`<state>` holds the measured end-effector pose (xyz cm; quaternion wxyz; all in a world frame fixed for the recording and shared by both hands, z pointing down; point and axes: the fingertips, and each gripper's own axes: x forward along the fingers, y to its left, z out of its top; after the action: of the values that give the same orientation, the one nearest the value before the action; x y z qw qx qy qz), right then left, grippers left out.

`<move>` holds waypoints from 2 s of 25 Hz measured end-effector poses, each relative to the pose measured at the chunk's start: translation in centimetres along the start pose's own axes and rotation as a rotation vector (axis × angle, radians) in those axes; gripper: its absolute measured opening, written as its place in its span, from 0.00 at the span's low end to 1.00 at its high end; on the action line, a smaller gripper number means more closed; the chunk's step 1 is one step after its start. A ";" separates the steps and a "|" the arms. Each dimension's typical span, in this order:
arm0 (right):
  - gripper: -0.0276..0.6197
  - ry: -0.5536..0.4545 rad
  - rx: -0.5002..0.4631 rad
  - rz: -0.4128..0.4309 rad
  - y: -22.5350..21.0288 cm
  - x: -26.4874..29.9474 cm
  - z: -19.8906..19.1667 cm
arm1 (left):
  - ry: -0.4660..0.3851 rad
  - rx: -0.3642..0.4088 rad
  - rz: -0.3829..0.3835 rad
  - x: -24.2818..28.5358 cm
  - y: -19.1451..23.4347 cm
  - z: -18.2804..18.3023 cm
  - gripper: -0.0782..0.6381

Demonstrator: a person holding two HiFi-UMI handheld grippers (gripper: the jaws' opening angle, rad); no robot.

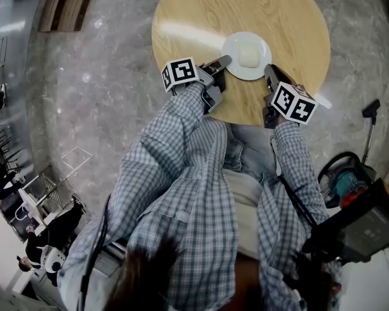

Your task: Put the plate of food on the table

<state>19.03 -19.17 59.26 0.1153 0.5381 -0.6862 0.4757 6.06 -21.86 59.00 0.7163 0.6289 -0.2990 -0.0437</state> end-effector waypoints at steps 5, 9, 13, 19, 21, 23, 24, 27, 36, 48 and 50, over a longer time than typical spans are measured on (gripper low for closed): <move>0.12 0.007 -0.254 -0.102 0.2 -0.6 0.4 | -0.001 -0.012 0.002 0.0 0.1 -0.1 0.14; 0.12 0.024 -0.614 -0.161 2.3 -1.8 0.5 | 0.002 -0.010 0.011 0.1 0.3 0.0 0.14; 0.12 0.043 -0.877 -0.104 5.5 -2.4 -1.2 | 0.003 0.009 0.019 0.1 0.2 -0.1 0.14; 0.12 0.077 -1.282 -0.058 8.3 -2.1 -4.2 | 0.005 0.005 0.018 0.1 0.2 -0.1 0.14; 0.12 0.099 -1.355 -0.035 8.7 -1.8 -5.4 | 0.003 0.004 0.019 0.1 0.3 0.0 0.14; 0.12 0.120 -1.445 -0.036 8.9 -1.4 -6.4 | 0.003 0.002 0.020 0.2 0.4 0.0 0.14; 0.12 0.130 -1.498 -0.045 8.8 -1.2 -6.7 | 0.003 0.001 0.020 0.3 0.4 0.0 0.14; 0.12 0.144 -1.639 -0.083 8.6 -0.6 -7.2 | 0.001 0.003 0.022 0.4 0.5 0.1 0.14; 0.08 0.177 -1.708 -0.142 8.3 0.2 -7.0 | -0.023 -0.040 0.018 0.6 0.8 0.3 0.14; 0.08 0.216 -1.622 -0.152 7.8 0.0 -6.9 | 0.062 0.014 0.036 0.8 -0.7 -0.8 0.29; 0.08 0.221 -1.617 -0.150 7.7 0.1 -7.0 | 0.068 0.020 0.044 0.6 -0.7 -1.0 0.29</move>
<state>9.96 -14.01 58.89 0.5660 0.2832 -0.7641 -0.1248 7.26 -21.42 58.53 0.7204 0.6306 -0.2887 -0.0037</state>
